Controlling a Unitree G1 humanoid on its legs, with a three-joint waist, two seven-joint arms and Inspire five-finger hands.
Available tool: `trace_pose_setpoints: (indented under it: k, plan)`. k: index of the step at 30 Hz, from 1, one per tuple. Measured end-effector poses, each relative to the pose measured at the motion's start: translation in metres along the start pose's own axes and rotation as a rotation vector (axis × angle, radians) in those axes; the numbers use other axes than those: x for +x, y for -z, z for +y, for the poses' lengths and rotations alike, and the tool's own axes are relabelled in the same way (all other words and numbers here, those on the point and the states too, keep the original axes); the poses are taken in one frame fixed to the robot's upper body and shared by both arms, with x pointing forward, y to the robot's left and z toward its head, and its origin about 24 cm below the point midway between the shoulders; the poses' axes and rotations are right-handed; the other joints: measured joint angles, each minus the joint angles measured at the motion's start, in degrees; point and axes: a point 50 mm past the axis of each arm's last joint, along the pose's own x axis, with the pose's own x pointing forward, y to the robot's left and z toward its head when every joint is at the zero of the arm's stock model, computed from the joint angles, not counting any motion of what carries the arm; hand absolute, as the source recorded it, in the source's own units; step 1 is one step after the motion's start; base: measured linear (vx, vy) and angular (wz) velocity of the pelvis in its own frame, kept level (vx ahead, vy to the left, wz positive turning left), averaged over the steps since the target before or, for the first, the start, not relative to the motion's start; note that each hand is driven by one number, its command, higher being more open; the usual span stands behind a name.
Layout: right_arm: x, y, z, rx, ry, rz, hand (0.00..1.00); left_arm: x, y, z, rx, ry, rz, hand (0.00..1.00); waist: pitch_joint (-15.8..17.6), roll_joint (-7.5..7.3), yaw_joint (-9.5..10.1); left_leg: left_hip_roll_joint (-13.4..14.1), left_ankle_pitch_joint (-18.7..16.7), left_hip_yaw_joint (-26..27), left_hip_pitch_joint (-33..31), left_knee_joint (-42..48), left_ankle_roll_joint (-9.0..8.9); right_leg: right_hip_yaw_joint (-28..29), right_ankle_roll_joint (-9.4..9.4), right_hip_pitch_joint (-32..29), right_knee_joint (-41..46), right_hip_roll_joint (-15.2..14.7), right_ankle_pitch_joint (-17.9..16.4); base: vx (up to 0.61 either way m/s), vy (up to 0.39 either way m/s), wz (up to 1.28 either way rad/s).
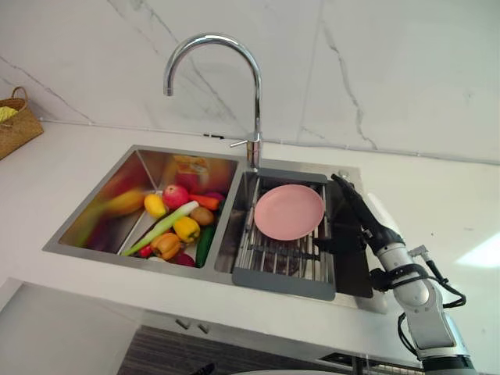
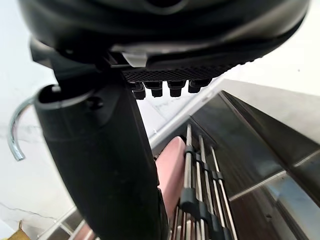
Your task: Walk over to the sink, pick up the cup, carry it to the dishwasher, place the cup inside the dishwasher, then close the dishwasher door
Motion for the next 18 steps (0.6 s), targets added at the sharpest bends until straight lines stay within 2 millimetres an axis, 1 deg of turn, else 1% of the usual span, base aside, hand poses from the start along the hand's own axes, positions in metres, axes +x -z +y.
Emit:
trace_pose_setpoints:
  k: [8,13,18]
  plan:
    - [-0.001,0.008,0.009,-0.044,-0.036,0.041,1.00,0.000,-0.001,0.000,0.019,0.000,-0.004,1.00,0.1,-0.12,0.02,-0.4,0.2,-0.7,0.3,-0.4,0.10,-1.1,0.23,0.3,0.3,-0.4,-0.2,-0.02,-0.005,0.05]
    - [-0.001,0.011,0.010,-0.068,-0.002,0.055,1.00,0.000,-0.003,-0.001,0.021,0.002,-0.010,1.00,0.0,-0.35,0.05,-0.8,0.5,-1.4,0.4,-0.8,0.32,-1.8,0.24,0.5,0.5,-0.9,-0.2,-0.04,-0.002,0.08]
    - [0.001,0.011,0.016,-0.131,0.043,0.051,1.00,0.000,-0.003,0.000,0.027,0.001,-0.011,1.00,-0.1,-0.54,0.20,-1.0,1.2,-1.9,0.6,-1.7,0.53,-2.4,0.25,0.5,0.5,-1.0,-0.2,-0.03,-0.011,0.06]
